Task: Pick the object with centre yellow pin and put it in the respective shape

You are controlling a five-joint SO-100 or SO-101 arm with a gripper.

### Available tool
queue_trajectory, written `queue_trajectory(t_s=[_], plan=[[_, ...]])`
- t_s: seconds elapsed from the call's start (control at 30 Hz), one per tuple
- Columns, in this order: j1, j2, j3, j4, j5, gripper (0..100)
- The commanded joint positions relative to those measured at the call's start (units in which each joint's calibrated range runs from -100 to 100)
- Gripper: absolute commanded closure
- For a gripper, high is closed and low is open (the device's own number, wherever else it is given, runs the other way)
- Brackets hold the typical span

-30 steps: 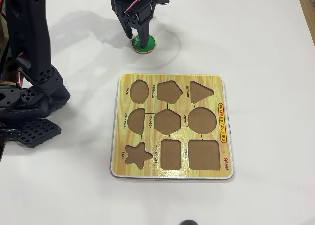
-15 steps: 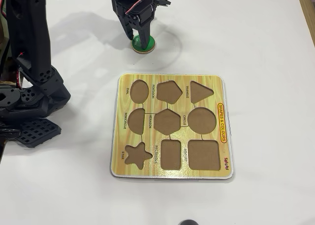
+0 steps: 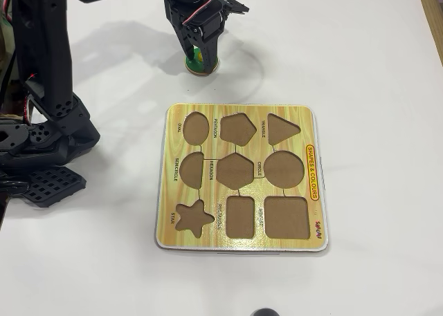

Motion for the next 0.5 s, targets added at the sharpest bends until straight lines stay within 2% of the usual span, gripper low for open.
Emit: queue_trajectory(t_s=[0.0, 0.47], plan=[[0.7, -2.53, -0.9, -0.3, -0.24, 83], [-0.37, -2.7, -1.08, -0.39, -0.35, 83]])
